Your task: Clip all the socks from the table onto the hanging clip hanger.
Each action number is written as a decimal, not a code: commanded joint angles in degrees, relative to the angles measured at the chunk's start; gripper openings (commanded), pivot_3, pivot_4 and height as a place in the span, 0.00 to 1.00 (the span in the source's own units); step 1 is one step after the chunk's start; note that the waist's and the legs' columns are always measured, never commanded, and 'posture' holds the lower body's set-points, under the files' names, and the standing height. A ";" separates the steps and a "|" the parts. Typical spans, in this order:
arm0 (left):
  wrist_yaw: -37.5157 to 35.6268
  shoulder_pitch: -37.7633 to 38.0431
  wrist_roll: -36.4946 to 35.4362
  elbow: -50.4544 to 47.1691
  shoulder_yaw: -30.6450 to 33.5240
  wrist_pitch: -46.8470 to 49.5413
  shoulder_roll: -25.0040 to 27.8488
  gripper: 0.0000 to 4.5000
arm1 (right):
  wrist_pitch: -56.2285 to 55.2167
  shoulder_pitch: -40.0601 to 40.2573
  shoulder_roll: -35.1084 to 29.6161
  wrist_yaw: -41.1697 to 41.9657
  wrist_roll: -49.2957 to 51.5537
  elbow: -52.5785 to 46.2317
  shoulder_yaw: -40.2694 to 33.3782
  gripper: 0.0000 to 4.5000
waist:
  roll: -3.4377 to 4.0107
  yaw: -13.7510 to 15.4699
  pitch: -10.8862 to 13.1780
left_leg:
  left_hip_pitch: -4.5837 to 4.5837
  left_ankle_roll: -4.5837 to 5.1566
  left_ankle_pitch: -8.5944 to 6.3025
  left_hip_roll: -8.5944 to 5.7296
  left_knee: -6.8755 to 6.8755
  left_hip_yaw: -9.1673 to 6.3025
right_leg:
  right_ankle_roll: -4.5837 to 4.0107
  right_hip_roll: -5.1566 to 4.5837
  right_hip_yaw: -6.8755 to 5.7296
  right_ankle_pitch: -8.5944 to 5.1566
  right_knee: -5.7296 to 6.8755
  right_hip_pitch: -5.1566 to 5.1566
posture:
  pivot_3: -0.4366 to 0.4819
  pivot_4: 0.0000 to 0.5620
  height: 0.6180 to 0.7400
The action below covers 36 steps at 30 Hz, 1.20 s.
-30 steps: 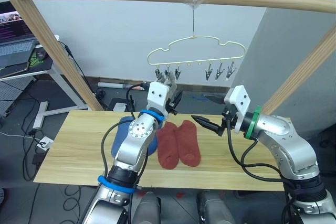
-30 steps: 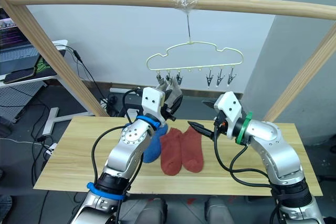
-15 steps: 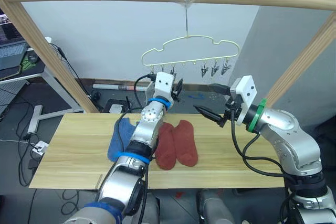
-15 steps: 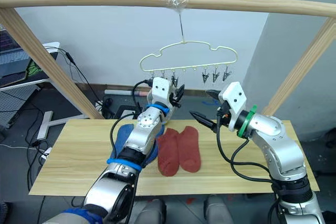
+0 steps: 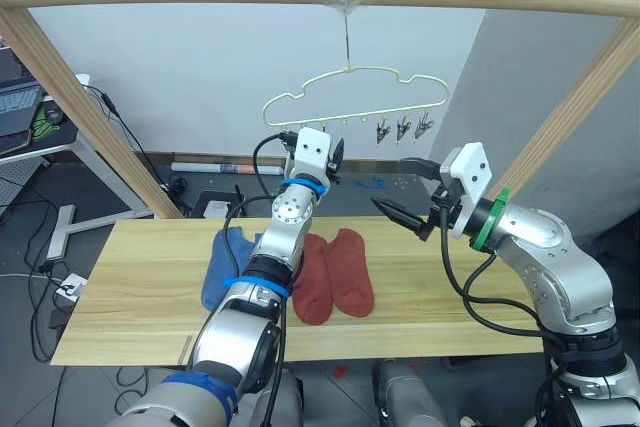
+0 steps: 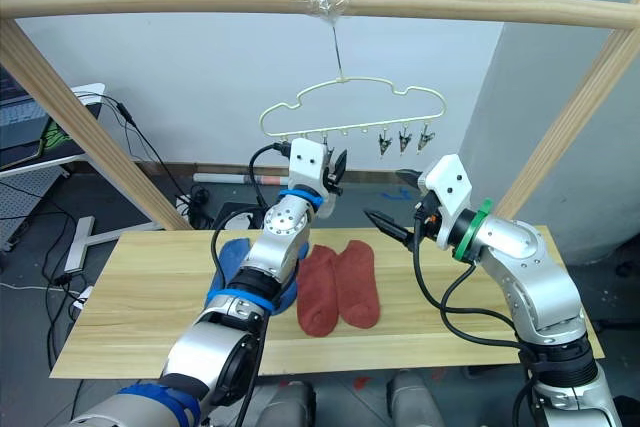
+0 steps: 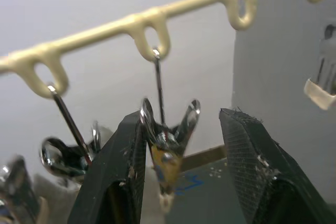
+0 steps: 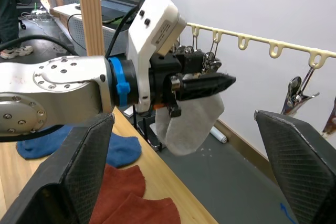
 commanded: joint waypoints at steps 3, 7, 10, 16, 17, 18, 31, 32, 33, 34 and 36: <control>0.95 -1.76 1.27 0.16 0.38 -2.61 0.04 0.48 | -0.66 -1.93 -0.45 0.00 0.75 -1.49 -1.01 1.00 | 0.00 -0.06 0.00 | 0.00 0.00 0.00 0.00 0.00 0.00 | 0.00 0.00 0.00 0.00 0.00 0.00 | 0.41 0.27 1.00; 1.14 -1.96 1.48 0.69 0.54 -3.07 -0.05 0.48 | -0.59 -2.11 -0.57 0.11 0.80 -1.41 -1.06 1.00 | 0.00 -0.06 0.00 | 0.00 0.00 0.00 0.00 0.00 0.00 | 0.00 0.00 0.00 0.00 0.00 0.00 | 0.41 0.27 1.00; 1.29 -2.13 1.72 1.20 0.74 -3.29 -0.10 0.48 | -0.56 -2.18 -0.70 0.16 0.84 -1.32 -1.20 1.00 | 0.00 -0.06 0.00 | 0.00 0.00 0.00 0.00 0.00 0.00 | 0.00 0.00 0.00 0.00 0.00 0.00 | 0.41 0.27 1.00; 0.74 -2.35 1.91 2.26 1.10 -5.01 -0.30 0.30 | -0.67 -2.12 -0.83 0.04 0.74 -1.21 -1.26 1.00 | 0.00 -0.07 0.00 | 0.01 0.00 0.00 0.00 0.00 0.00 | 0.01 0.00 0.00 0.00 0.01 0.00 | 0.41 0.27 1.00; 0.75 -2.38 1.92 2.38 1.12 -5.14 -0.33 0.23 | -0.68 -2.10 -0.82 0.01 0.74 -1.19 -1.28 1.00 | 0.00 -0.07 0.00 | 0.01 0.00 0.00 0.00 0.00 0.00 | 0.00 0.00 0.00 0.00 0.01 0.00 | 0.41 0.27 1.00; 0.82 -2.52 1.96 2.58 1.17 -5.29 -0.32 0.15 | -0.69 -2.13 -0.80 -0.01 0.71 -1.12 -1.27 1.00 | 0.00 -0.07 0.00 | 0.00 0.00 0.00 0.00 0.00 0.00 | 0.00 0.00 0.00 0.00 0.01 0.00 | 0.41 0.27 1.00; 1.29 -2.45 2.22 2.11 1.34 -5.04 0.07 0.07 | -0.49 -1.76 -0.44 -0.35 0.79 -1.39 -0.95 1.00 | 0.00 -0.07 0.00 | 0.01 0.00 0.00 0.00 0.00 0.00 | 0.01 0.00 0.00 0.00 0.02 0.00 | 0.42 0.28 1.00; 1.47 -2.46 2.31 2.10 1.34 -4.96 0.12 0.07 | -0.49 -1.79 -0.43 -0.34 0.80 -1.36 -0.93 1.00 | 0.00 -0.07 0.00 | 0.01 0.00 0.00 0.00 0.00 0.00 | 0.01 0.00 0.00 0.01 0.02 0.00 | 0.42 0.28 1.00; 1.39 -2.48 2.29 2.10 1.34 -5.10 0.12 0.07 | -0.55 -1.85 -0.46 -0.25 0.77 -1.24 -0.90 1.00 | 0.00 -0.07 0.00 | 0.01 0.00 0.00 0.00 0.00 0.00 | 0.01 0.00 0.00 0.00 0.02 0.00 | 0.42 0.28 1.00; 1.16 -2.53 2.18 2.15 1.31 -5.23 0.03 0.23 | -0.57 -1.89 -0.53 -0.10 0.79 -1.14 -0.87 1.00 | 0.00 -0.07 0.00 | 0.01 0.00 0.00 0.00 0.00 0.00 | 0.01 0.00 0.00 0.00 0.03 0.00 | 0.42 0.28 1.00; 1.00 -2.41 2.00 1.88 1.31 -5.26 -0.11 0.36 | -0.48 -1.80 -0.62 0.00 0.85 -1.31 -0.83 1.00 | 0.00 -0.06 0.00 | 0.01 0.00 0.00 0.00 0.00 0.00 | 0.01 0.00 0.00 0.01 0.02 0.00 | 0.42 0.28 1.00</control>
